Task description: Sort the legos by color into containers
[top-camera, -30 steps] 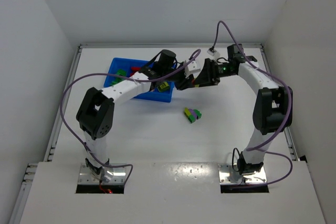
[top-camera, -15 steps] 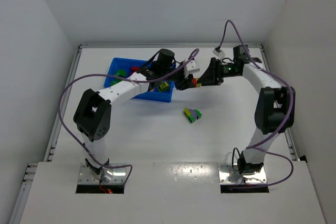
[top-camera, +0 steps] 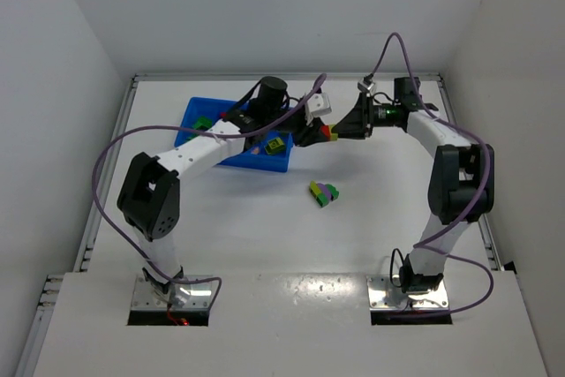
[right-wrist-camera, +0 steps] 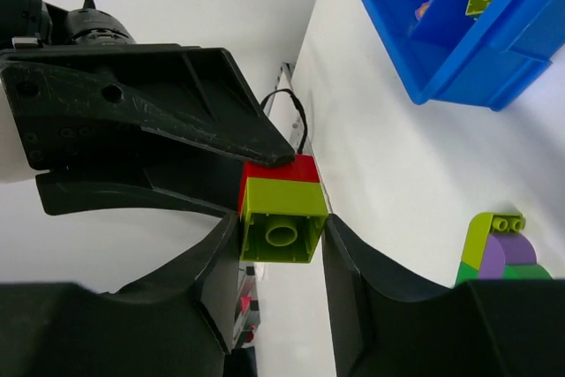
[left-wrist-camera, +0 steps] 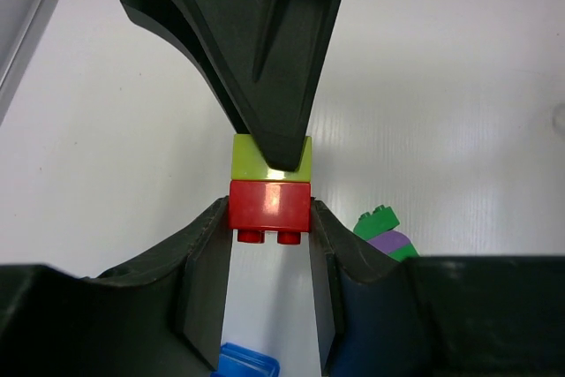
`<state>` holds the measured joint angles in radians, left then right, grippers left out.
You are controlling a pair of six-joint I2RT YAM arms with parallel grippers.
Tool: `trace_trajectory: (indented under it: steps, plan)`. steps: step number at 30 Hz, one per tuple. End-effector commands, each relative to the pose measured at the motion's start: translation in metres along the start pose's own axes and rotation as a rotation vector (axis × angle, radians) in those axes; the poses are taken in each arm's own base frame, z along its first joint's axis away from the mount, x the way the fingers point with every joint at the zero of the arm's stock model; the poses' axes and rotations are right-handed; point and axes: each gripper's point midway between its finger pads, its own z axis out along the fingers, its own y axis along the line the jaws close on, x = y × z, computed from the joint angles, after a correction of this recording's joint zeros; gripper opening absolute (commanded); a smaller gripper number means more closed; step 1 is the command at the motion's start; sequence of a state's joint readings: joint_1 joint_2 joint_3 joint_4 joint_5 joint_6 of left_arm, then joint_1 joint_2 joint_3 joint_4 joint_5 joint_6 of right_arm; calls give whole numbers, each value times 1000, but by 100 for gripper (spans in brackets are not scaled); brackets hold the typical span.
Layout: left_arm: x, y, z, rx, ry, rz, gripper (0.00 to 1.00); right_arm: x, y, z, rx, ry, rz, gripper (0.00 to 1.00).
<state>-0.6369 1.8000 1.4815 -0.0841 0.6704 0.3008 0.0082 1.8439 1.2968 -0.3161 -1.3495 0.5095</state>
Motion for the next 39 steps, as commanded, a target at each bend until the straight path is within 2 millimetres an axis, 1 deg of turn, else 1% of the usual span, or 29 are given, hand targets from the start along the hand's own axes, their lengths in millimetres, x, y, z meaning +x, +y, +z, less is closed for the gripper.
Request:
trace_trajectory:
  steps: [1, 4, 7, 8, 9, 10, 11, 12, 13, 15, 16, 18, 19, 20, 22, 23, 24, 25, 26, 27, 28, 30, 31, 32, 33, 34, 35, 36, 39]
  plan:
    - [-17, -2, -2, 6, -59, 25, 0, 12, 28, 7, -131, 72, -22, 37]
    - [-15, -4, -1, 15, -61, 24, 0, 11, 31, 6, -132, 69, -41, 30]
    - [-19, -4, -3, 13, -68, 30, 0, 11, 31, 6, -133, 68, -42, 8]
    - [-13, -1, -5, 6, -60, 22, 0, 11, 31, 6, -133, 68, -42, 8]
    - [-13, -1, -5, 6, -60, 31, 0, 11, 31, 6, -133, 68, -42, 2]
    - [-6, -2, -5, 4, -41, 17, 0, 8, 30, 2, -128, 56, -41, 0]
    - [-6, -2, -5, 4, -41, 17, 0, 8, 30, 2, -128, 56, -41, 0]
    - [-5, 2, -10, -9, -41, 24, 0, 4, 31, -5, -121, 35, -49, 0]
    - [2, -1, -10, -2, -26, 10, 0, 4, 31, -9, -118, 26, -48, 0]
    - [5, 0, -17, -13, -22, 4, 0, 2, 31, -20, -114, -2, -47, 0]
    - [7, 5, -20, -23, -20, 13, 0, 3, 27, -24, -109, -11, -31, 0]
    - [17, 6, -25, -36, 3, 4, 0, 4, 31, -33, -100, -37, -39, 0]
    - [22, 8, -31, -52, 17, -7, 0, 0, 28, -41, -91, -60, -37, 0]
    - [18, 6, -35, -55, 12, -3, 0, 1, 28, -45, -86, -72, -46, 0]
    - [24, 15, -48, -100, 29, -15, 0, -2, 25, -56, -65, -106, -44, 0]
    - [23, 15, -52, -111, 30, -12, 0, -2, 25, -56, -64, -107, -55, 0]
    - [21, 22, -60, -147, 27, -42, 0, -4, 24, -59, -46, -122, -51, 0]
    - [22, 30, -68, -190, 26, -67, 0, -5, 18, -58, -14, -134, -75, 0]
    - [17, 42, -81, -269, 16, -74, 0, -10, 22, -56, 4, -130, -92, 0]
    - [17, 54, -94, -336, 2, -137, 0, -13, 14, -50, 72, -126, -196, 0]
    - [26, 69, -107, -444, 18, -175, 0, -24, 17, -47, 119, -115, -278, 0]
    - [27, 85, -130, -573, 15, -218, 0, -17, 6, -35, 223, -44, -318, 0]
    - [40, 97, -145, -704, 54, -249, 0, -22, 8, -21, 237, -2, -406, 0]
    - [50, 106, -156, -776, 76, -269, 0, -28, 5, -15, 257, 2, -443, 0]
    - [52, 110, -165, -837, 86, -286, 0, -34, 8, -8, 260, 3, -460, 0]
    - [65, 120, -183, -942, 110, -339, 0, -35, 9, 4, 261, 17, -461, 0]
    - [75, 125, -190, -983, 127, -372, 0, -41, -2, 11, 292, 20, -454, 0]
    - [92, 132, -202, -1040, 150, -443, 0, -49, 5, 24, 285, 16, -476, 0]
    - [115, 140, -216, -1089, 163, -544, 0, -72, -8, 42, 344, -3, -497, 0]
